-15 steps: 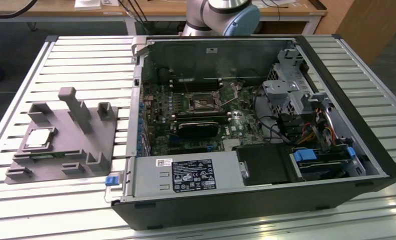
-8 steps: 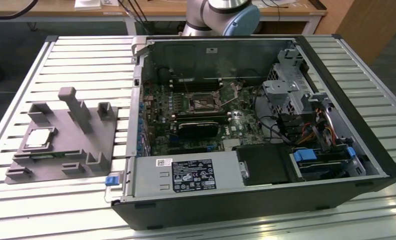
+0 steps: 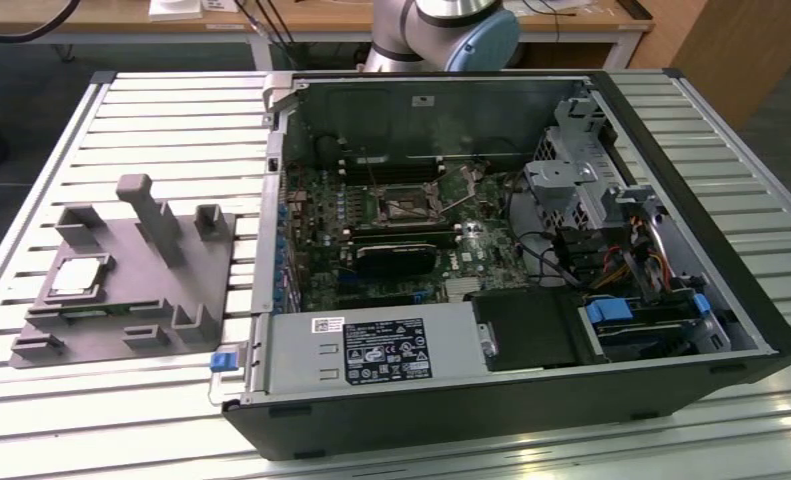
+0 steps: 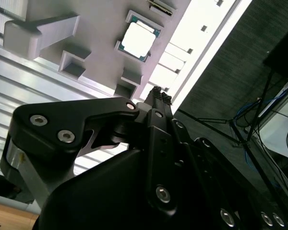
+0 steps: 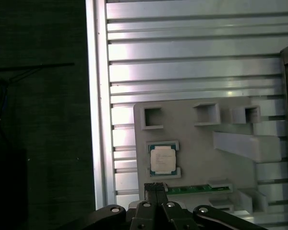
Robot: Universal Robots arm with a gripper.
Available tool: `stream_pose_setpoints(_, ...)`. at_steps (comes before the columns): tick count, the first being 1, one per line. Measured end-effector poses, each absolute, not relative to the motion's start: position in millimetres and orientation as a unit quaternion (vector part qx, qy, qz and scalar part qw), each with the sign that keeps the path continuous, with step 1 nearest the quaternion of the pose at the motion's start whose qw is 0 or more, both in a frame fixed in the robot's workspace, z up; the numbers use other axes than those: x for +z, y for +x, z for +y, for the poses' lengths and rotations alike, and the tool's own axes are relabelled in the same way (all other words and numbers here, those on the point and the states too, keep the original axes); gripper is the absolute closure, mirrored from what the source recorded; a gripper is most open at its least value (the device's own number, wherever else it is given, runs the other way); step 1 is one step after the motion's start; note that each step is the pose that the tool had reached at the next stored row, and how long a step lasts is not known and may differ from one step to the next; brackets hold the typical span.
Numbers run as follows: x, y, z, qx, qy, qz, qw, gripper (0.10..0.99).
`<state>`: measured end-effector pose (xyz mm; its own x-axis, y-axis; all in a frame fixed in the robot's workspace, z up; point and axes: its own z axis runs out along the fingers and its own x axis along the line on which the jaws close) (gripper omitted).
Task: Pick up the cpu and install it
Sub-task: 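Pick up the cpu and move it towards the insertion slot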
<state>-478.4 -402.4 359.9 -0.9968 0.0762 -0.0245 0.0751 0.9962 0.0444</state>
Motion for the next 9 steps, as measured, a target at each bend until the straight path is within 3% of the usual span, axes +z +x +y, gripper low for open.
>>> stream_pose_setpoints(9,354.6,-478.4,-402.3,0.022,0.038,0.999,0.013,0.98)
